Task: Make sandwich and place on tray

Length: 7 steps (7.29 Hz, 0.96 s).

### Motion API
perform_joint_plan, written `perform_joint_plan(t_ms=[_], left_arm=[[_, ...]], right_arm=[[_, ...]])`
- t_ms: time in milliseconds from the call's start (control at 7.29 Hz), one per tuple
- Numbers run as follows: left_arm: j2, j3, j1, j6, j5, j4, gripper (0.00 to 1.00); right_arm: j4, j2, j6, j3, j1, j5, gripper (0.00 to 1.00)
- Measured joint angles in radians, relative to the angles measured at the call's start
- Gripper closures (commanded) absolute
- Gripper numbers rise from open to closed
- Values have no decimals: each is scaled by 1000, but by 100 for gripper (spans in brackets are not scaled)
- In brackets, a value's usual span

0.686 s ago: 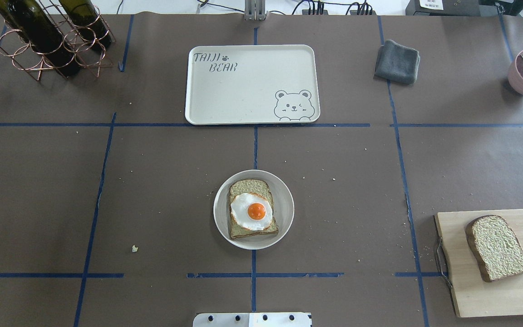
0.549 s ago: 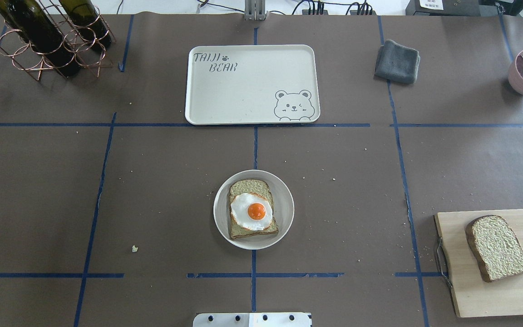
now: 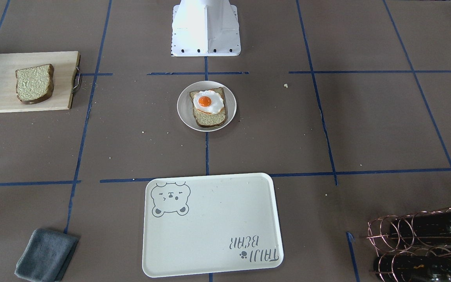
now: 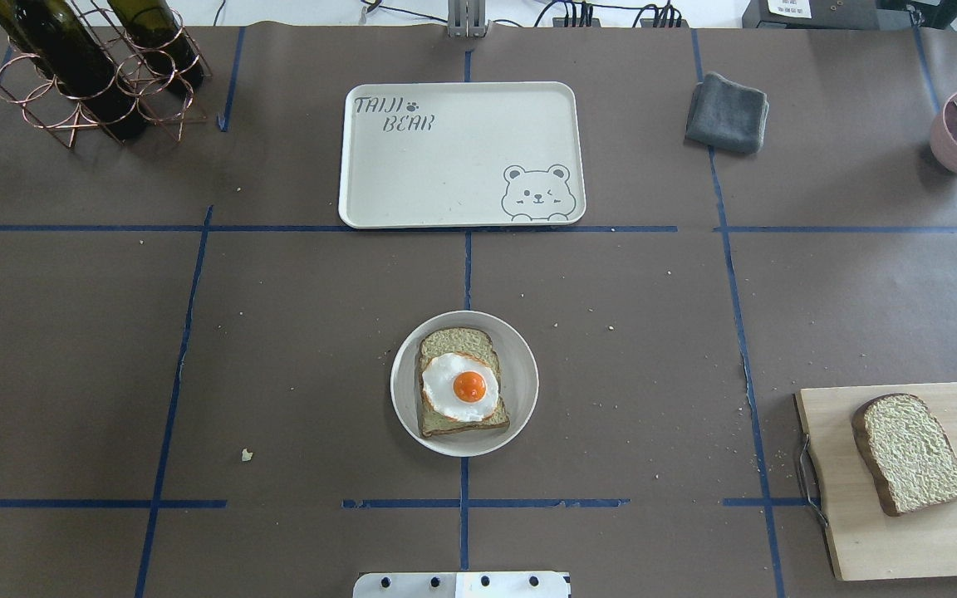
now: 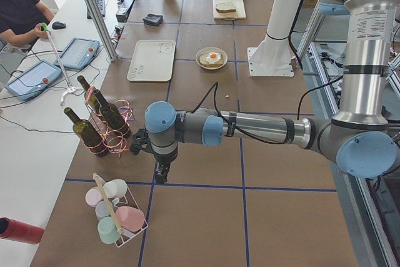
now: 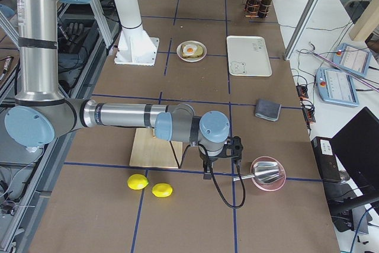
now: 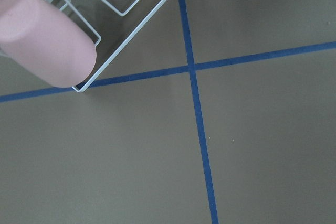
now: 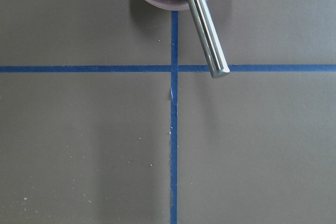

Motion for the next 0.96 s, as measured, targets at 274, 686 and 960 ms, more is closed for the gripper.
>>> perform_joint_plan(t_ms=[274, 686, 960], left_arm=[[-3, 23, 13, -4, -14, -189, 0], [-17, 37, 42, -112, -42, -308, 0], [-46, 36, 99, -190, -45, -317, 0]], right_arm=[[-1, 13, 21, 49, -26, 25, 0], [0, 9, 120, 131, -81, 46, 0], [43, -56, 191, 195, -119, 88, 0]])
